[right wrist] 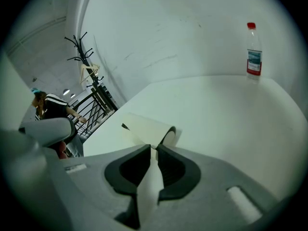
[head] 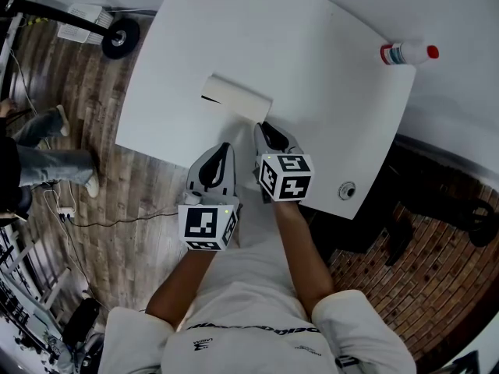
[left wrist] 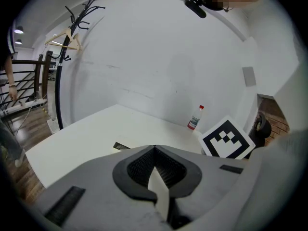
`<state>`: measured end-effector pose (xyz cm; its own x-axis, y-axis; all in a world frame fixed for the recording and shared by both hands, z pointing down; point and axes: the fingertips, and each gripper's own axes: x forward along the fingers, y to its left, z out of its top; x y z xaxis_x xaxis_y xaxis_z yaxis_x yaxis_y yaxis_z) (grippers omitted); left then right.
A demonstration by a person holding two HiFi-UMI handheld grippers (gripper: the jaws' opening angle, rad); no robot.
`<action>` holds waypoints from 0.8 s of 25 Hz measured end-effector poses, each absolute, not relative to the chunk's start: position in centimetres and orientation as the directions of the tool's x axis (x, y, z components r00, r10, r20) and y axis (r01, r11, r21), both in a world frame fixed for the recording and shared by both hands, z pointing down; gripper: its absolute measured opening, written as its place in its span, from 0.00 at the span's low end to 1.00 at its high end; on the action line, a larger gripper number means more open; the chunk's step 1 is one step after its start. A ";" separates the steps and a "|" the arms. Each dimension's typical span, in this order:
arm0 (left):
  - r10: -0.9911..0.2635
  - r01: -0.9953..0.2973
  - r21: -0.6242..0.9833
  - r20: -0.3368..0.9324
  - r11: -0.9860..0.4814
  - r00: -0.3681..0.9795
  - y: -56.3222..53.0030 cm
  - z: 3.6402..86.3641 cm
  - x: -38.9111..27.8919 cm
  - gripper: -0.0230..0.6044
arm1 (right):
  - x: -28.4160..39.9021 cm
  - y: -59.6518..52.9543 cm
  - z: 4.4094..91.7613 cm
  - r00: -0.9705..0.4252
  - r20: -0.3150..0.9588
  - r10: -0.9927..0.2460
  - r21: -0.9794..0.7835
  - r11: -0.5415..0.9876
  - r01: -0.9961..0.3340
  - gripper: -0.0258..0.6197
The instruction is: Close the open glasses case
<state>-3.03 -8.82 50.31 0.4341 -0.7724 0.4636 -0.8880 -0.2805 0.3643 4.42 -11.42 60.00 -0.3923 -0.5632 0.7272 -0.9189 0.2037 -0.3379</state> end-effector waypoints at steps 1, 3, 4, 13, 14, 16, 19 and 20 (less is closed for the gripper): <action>-0.772 -0.888 0.364 0.465 -0.280 0.434 -8.8 50.3 -3.1 0.03 | 4.4 -11.3 60.1 -0.392 0.728 -0.562 -0.337 0.204 -0.919 0.11; -0.772 -0.889 0.363 0.465 -0.280 0.433 -8.7 50.3 -3.1 0.03 | 4.3 -11.2 60.1 -0.391 0.729 -0.562 -0.336 0.204 -0.919 0.11; -0.772 -0.889 0.363 0.465 -0.280 0.433 -8.7 50.3 -3.1 0.03 | 4.3 -11.2 60.2 -0.391 0.729 -0.561 -0.336 0.205 -0.919 0.10; -0.772 -0.895 0.351 0.475 -0.274 0.423 -8.3 51.0 -3.5 0.03 | 4.3 -11.0 61.1 -0.374 0.745 -0.552 -0.309 0.211 -0.927 0.10; -0.772 -0.895 0.352 0.475 -0.274 0.422 -8.2 51.0 -3.5 0.03 | 4.4 -11.1 61.2 -0.371 0.746 -0.553 -0.305 0.211 -0.929 0.10; -0.773 -0.896 0.351 0.475 -0.272 0.421 -8.2 51.0 -3.6 0.03 | 4.5 -11.3 61.3 -0.368 0.746 -0.555 -0.301 0.212 -0.930 0.10; -0.773 -0.897 0.350 0.476 -0.271 0.420 -8.0 50.9 -3.7 0.03 | 4.6 -11.3 61.3 -0.368 0.750 -0.550 -0.299 0.215 -0.930 0.10; -0.773 -0.897 0.350 0.476 -0.271 0.419 -8.0 50.9 -3.7 0.03 | 4.5 -11.2 61.4 -0.367 0.752 -0.548 -0.298 0.214 -0.930 0.10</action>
<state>-3.71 -8.04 50.91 0.4193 -0.7731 0.4758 -0.8967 -0.2711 0.3499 4.55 -11.23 61.36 -0.3674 -0.5477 0.7517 -0.9300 0.2144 -0.2984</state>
